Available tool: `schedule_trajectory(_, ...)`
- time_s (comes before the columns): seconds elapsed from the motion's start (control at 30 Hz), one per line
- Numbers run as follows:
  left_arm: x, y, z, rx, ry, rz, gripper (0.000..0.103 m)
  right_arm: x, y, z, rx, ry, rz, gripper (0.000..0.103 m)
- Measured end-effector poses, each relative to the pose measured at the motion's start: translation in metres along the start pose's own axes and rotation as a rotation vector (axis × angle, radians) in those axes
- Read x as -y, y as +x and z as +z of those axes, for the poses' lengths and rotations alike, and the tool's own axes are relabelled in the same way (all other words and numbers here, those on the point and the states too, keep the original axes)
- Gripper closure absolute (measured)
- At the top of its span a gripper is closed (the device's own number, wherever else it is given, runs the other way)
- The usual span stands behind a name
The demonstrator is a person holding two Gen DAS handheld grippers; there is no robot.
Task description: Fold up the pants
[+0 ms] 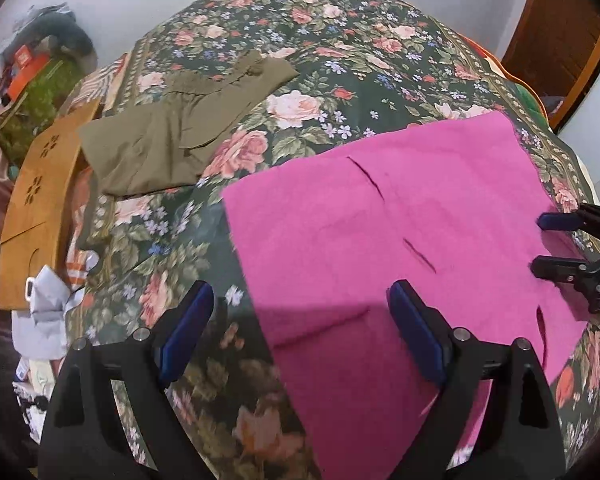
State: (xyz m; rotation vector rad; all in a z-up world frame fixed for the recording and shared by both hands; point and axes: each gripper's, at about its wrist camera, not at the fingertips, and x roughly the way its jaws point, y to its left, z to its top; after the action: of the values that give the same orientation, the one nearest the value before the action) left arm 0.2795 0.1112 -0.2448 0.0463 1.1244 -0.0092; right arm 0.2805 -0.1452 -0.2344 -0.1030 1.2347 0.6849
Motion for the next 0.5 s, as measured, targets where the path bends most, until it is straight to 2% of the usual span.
schedule_trajectory(0.23,-0.004,-0.018,-0.022,0.026,-0.035,0.006,0.013,0.012,-0.017,-0.027,0.034,0.053,-0.03,0.019)
schedule_trajectory(0.5,-0.005,-0.034,-0.042,0.057,-0.055,0.033,0.013,0.015,-0.031,-0.046,0.052,0.045,-0.099,0.019)
